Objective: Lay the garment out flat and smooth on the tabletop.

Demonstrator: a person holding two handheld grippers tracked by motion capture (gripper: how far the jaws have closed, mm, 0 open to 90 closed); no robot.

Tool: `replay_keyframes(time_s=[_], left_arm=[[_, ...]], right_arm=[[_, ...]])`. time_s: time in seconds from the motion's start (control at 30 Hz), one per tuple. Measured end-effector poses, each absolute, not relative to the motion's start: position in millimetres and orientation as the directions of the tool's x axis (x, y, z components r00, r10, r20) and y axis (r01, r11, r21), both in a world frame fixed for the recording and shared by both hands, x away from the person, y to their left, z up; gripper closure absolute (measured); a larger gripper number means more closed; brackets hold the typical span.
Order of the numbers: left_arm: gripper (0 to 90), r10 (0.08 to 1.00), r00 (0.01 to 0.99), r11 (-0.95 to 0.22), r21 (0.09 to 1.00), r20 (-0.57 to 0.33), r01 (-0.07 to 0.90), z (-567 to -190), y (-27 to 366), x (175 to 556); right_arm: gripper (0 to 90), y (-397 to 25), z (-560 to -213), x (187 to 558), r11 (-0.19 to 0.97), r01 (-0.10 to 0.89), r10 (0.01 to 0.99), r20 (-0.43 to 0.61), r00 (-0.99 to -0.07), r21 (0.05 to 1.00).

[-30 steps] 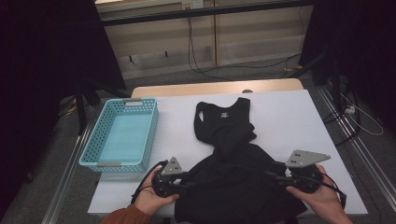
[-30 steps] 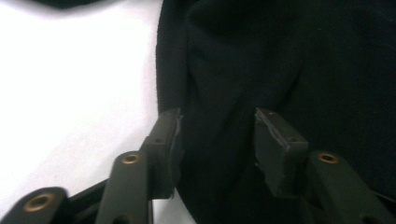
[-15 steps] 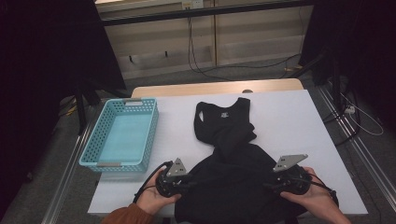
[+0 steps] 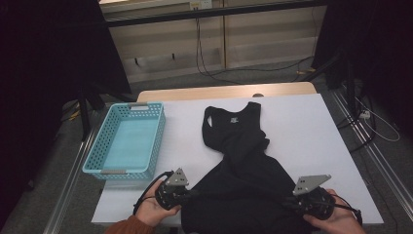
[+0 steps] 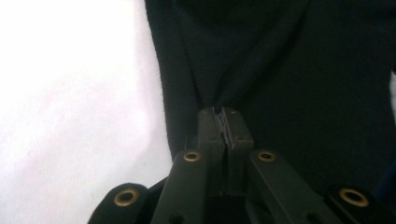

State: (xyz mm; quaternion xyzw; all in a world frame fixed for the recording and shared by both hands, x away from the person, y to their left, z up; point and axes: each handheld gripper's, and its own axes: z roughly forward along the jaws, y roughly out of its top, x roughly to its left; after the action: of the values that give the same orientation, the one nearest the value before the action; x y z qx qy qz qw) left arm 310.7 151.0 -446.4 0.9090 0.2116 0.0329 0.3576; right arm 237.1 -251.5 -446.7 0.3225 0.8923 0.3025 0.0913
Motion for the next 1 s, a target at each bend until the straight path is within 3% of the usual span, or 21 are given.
replay_keyframes(time_s=[0.4, 0.47, 0.53, 0.6, 0.67, 0.77, 0.83, 1.0], left_arm=[[88.2, 0.393, 0.91, -0.66, 0.647, -0.135, 0.381, -440.7, 157.3, 290.7], [88.2, 0.388, 0.91, -0.657, 0.649, -0.146, 0.384, -439.6, 160.6, 284.7], [87.9, 0.383, 0.913, -0.655, 0.655, -0.142, 0.377, -438.4, 164.8, 278.2], [87.3, 0.382, 0.915, -0.643, 0.673, -0.133, 0.366, -436.8, 167.3, 275.9], [83.9, 0.394, 0.906, -0.622, 0.682, -0.152, 0.385, -434.9, 167.3, 278.0], [68.3, 0.416, 0.9, -0.611, 0.693, -0.129, 0.382, -435.4, 166.8, 283.7], [62.7, 0.435, 0.892, -0.597, 0.702, -0.123, 0.388, -435.2, 166.8, 288.5], [57.3, 0.491, 0.868, -0.591, 0.705, -0.07, 0.391, -436.5, 156.6, 303.4]], right_arm=[[77.8, -245.1, -445.7, 210.3, 0.636, 0.497, 0.584, 0.053, -0.81, 0.59], [72.9, -245.0, -445.3, 209.0, 0.632, 0.501, 0.586, 0.059, -0.808, 0.591], [58.5, -245.4, -444.3, 207.5, 0.616, 0.504, 0.58, 0.085, -0.81, 0.606], [50.4, -246.6, -442.7, 207.4, 0.591, 0.5, 0.597, 0.074, -0.799, 0.633], [45.9, -249.6, -440.0, 210.6, 0.553, 0.497, 0.618, 0.07, -0.783, 0.668], [38.0, -254.1, -436.2, 220.2, 0.501, 0.498, 0.653, 0.068, -0.754, 0.708], [35.2, -254.9, -434.1, 225.0, 0.482, 0.497, 0.673, 0.059, -0.738, 0.721], [32.0, -255.4, -432.9, 240.1, 0.458, 0.501, 0.706, 0.041, -0.707, 0.734]])
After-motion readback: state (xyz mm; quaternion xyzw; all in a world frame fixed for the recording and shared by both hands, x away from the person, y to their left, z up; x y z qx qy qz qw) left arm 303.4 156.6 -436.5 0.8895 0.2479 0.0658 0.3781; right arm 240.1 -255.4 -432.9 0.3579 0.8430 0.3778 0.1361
